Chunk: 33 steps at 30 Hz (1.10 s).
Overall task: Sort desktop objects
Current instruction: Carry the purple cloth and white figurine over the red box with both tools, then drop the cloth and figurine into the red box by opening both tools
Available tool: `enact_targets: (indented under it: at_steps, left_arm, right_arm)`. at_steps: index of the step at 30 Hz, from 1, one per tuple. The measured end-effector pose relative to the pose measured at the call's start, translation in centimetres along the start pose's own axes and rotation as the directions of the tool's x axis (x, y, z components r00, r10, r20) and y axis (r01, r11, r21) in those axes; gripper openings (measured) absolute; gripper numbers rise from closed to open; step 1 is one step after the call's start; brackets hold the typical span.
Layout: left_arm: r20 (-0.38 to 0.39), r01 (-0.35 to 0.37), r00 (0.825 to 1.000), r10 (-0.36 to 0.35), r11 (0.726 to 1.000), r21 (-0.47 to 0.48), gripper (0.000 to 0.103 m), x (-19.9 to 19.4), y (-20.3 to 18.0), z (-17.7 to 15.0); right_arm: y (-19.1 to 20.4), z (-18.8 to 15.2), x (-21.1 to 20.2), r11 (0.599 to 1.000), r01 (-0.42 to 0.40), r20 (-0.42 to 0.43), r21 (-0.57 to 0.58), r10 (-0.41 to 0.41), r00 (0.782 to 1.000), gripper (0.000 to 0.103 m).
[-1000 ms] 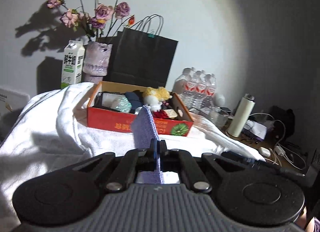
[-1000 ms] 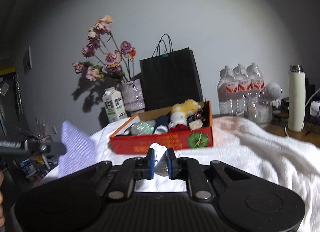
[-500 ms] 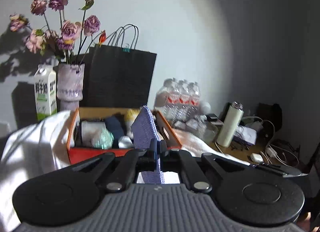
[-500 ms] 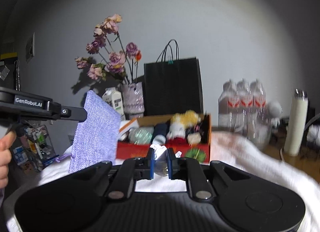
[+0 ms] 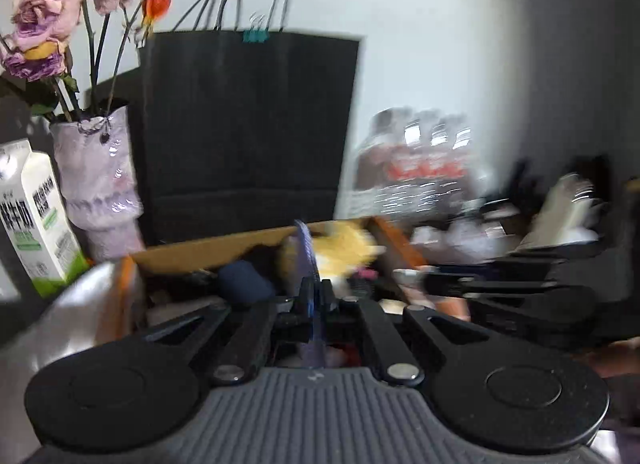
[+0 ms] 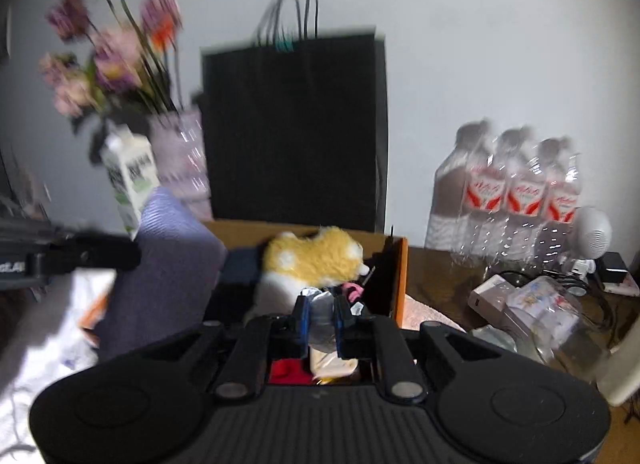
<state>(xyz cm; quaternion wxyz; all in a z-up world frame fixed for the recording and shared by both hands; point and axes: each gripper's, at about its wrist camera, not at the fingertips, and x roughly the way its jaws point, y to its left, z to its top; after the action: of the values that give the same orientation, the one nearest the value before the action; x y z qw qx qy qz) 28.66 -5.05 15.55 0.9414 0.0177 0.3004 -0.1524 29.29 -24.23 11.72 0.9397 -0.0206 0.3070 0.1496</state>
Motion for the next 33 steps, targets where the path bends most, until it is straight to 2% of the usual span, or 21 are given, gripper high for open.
enact_targets:
  at_steps: [3, 4, 6, 7, 8, 10, 12, 13, 14, 16, 18, 20, 25, 27, 29, 33]
  left_arm:
    - [-0.065, -0.083, 0.994, 0.083, 0.997, -0.004, 0.006, 4.5, 1.5, 0.2]
    - [-0.071, -0.134, 0.988, 0.134, 0.991, 0.009, 0.006, 5.6, 1.9, 0.0]
    - [-0.035, -0.217, 0.975, 0.218, 0.976, 0.034, 0.008, 6.6, 2.5, -0.4]
    - [-0.025, -0.242, 0.97, 0.243, 0.97, 0.019, 0.016, 6.9, 3.2, -0.3]
    - [-0.028, -0.252, 0.967, 0.251, 0.968, -0.012, 0.029, 6.8, 3.9, -0.2]
    - [-0.033, -0.245, 0.97, 0.243, 0.967, -0.077, 0.049, 6.1, 4.9, -0.3]
    - [-0.033, -0.243, 0.97, 0.241, 0.967, -0.078, 0.05, 5.4, 5.1, -0.1]
    - [-0.034, -0.251, 0.968, 0.249, 0.966, -0.059, 0.054, 5.0, 4.9, -0.1]
    - [-0.037, -0.264, 0.964, 0.262, 0.964, -0.041, 0.068, 4.5, 4.6, 0.0]
    - [-0.064, -0.297, 0.953, 0.295, 0.954, -0.038, 0.085, 3.9, 4.3, 0.3]
    - [-0.132, -0.312, 0.945, 0.3, 0.947, -0.08, 0.083, 3.3, 4.1, 0.1]
    - [-0.199, -0.304, 0.941, 0.275, 0.944, -0.132, 0.084, 2.3, 4.0, -0.7]
    - [-0.214, -0.31, 0.938, 0.273, 0.937, -0.161, 0.084, -1.7, 2.6, -4.1]
    - [-0.194, -0.294, 0.945, 0.263, 0.943, -0.154, 0.084, -4.2, 1.8, -5.7]
    - [-0.156, -0.258, 0.959, 0.235, 0.954, -0.153, 0.085, -7.5, 1.0, -7.8]
    - [-0.078, -0.121, 0.991, 0.108, 0.974, -0.189, 0.095, -14.7, -0.2, -12.6]
  right_arm:
    - [-0.4, 0.5, 4.0, 1.0, 0.024, -0.075, 0.0, -0.024, 0.997, 0.012]
    - [-0.5, 0.6, 5.1, 0.999, 0.034, -0.096, -0.004, -0.034, 0.995, 0.013]
    - [-0.6, 0.6, 6.6, 0.998, 0.068, -0.105, -0.012, -0.069, 0.992, 0.018]
    - [-0.5, 0.5, 7.1, 0.997, 0.081, -0.106, -0.021, -0.083, 0.991, 0.023]
    - [-0.6, 0.6, 7.6, 0.996, 0.088, -0.115, -0.03, -0.091, 0.989, 0.025]
    - [-0.5, 0.6, 7.7, 0.991, 0.127, -0.103, -0.03, -0.129, 0.986, 0.035]
    - [-0.5, 0.7, 7.0, 0.991, 0.128, -0.081, -0.027, -0.13, 0.988, 0.043]
    - [-0.3, 0.7, 6.4, 0.992, 0.126, -0.072, -0.017, -0.127, 0.989, 0.045]
    - [-0.2, 0.8, 5.8, 0.993, 0.117, -0.064, -0.011, -0.117, 0.991, 0.046]
    - [0.1, 1.1, 4.7, 0.996, 0.092, -0.061, 0.003, -0.092, 0.994, 0.056]
    - [0.5, 1.3, 3.6, 0.997, 0.078, -0.064, 0.011, -0.077, 0.995, 0.068]
    - [1.1, 1.2, 2.2, 0.997, 0.074, -0.055, 0.012, -0.074, 0.996, 0.076]
    - [2.5, -0.8, -1.4, 0.997, 0.071, -0.031, 0.014, -0.07, 0.997, 0.086]
    - [3.2, -2.5, -3.6, 0.998, 0.066, -0.005, 0.022, -0.066, 0.998, 0.088]
    - [3.9, -4.7, -6.2, 0.998, 0.053, 0.033, 0.027, -0.054, 0.998, 0.091]
    - [4.8, -10.8, -12.0, 0.998, -0.018, 0.099, 0.052, 0.013, 0.995, 0.097]
